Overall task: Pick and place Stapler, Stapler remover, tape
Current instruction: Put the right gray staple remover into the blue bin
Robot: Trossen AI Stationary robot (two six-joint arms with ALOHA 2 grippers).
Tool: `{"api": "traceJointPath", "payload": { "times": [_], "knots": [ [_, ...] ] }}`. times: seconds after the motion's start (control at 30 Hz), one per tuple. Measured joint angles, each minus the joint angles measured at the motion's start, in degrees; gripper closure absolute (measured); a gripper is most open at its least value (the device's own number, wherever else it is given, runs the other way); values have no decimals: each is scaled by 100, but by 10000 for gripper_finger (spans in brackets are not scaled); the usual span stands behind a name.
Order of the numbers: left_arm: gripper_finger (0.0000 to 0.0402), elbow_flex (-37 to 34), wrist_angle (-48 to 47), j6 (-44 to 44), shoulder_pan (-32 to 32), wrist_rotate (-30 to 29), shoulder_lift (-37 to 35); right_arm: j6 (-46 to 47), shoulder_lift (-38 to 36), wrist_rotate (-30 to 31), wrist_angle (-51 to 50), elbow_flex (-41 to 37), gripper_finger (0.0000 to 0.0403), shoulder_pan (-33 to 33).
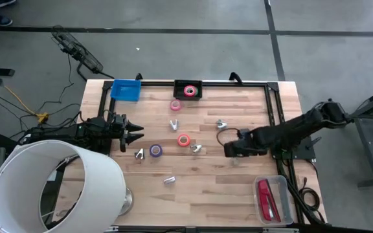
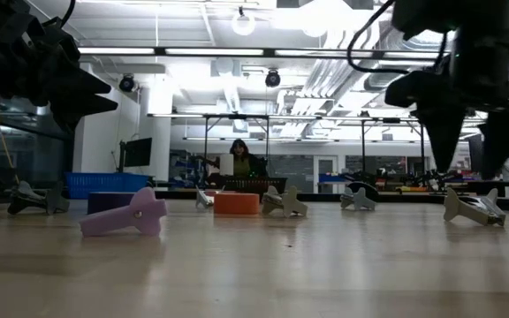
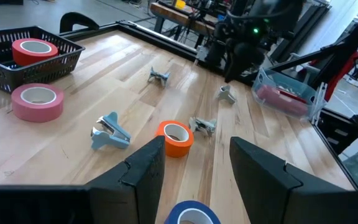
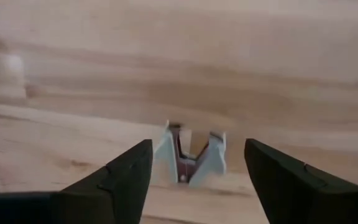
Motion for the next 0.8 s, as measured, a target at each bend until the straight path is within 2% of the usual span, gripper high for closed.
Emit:
{"api": "traceJointPath", "payload": {
  "times": [0.2, 0.5, 0.8],
  "knots": [
    [224, 0, 0, 2, 1, 0, 0, 517, 346, -106, 453, 0, 127, 317],
    [224, 0, 1, 1, 1, 2, 0, 779, 880, -191, 708, 0, 125, 331],
    [224, -1, 0, 0, 1, 2, 0, 749, 1115, -85, 818, 2, 129, 135]
  ]
}}
